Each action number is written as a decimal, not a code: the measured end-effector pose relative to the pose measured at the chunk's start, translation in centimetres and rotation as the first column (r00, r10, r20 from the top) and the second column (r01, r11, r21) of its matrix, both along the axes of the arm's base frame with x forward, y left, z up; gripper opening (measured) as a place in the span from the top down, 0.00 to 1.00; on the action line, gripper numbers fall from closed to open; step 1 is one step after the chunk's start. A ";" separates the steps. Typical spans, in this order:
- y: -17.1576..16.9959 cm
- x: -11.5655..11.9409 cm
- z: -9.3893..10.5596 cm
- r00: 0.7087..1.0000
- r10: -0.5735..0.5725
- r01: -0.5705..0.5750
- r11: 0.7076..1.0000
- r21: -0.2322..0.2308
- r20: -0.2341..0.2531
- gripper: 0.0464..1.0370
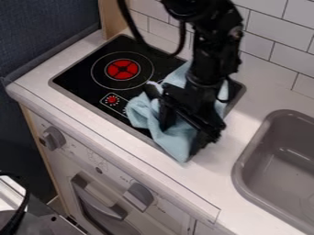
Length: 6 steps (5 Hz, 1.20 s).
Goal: Move cloth from the right to the left of the stove
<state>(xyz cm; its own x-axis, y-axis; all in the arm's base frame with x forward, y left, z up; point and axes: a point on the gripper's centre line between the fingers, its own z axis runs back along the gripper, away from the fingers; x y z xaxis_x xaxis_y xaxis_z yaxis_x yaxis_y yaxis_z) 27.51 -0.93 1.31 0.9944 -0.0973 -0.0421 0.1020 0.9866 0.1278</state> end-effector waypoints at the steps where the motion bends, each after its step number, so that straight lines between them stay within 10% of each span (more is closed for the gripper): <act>1: 4.3 0.5 0.2 0.997 0.066 -0.067 0.997 0.048 0.030 0.04; 4: 19.1 0.1 0.3 0.952 0.302 -0.295 0.949 0.108 -0.050 0.04; 6: 22.2 -1.1 0.7 0.941 0.329 -0.320 0.940 0.115 -0.074 0.04</act>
